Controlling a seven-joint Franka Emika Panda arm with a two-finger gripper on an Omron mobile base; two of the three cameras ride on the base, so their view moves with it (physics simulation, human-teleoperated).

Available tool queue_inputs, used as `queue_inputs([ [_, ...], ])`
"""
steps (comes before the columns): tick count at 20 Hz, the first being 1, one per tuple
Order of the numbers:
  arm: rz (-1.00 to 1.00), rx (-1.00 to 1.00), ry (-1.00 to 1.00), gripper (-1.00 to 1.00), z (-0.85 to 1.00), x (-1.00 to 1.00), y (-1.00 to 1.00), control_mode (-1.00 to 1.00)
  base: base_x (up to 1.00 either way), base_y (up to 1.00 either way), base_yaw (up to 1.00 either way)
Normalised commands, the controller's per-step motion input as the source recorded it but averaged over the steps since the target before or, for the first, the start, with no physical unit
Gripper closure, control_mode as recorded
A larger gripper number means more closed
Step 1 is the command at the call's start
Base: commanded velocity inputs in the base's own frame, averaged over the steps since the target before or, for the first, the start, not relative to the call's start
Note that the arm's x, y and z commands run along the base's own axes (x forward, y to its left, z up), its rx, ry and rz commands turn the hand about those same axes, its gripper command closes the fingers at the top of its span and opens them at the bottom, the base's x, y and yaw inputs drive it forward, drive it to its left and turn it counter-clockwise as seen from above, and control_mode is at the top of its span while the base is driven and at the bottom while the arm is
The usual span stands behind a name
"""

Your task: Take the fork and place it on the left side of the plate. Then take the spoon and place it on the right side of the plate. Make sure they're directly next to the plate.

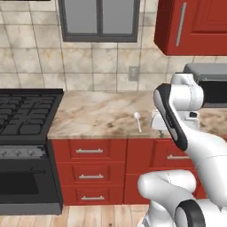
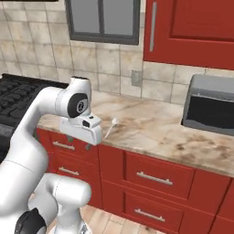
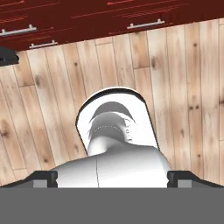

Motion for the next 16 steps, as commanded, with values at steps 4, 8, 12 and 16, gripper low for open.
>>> queue_inputs([
  [4,0.0,0.0,0.0,-1.0,0.0,0.0,0.0,1.0,0.84,0.53,-0.05],
  [8,0.0,0.0,0.0,-1.0,0.0,0.0,0.0,1.0,1.0,0.08,-0.04],
  [12,0.0,0.0,0.0,-1.0,0.0,0.0,0.0,1.0,0.4,0.0,0.0],
  [16,0.0,0.0,0.0,-1.0,0.0,0.0,0.0,1.0,0.0,0.0,0.0],
])
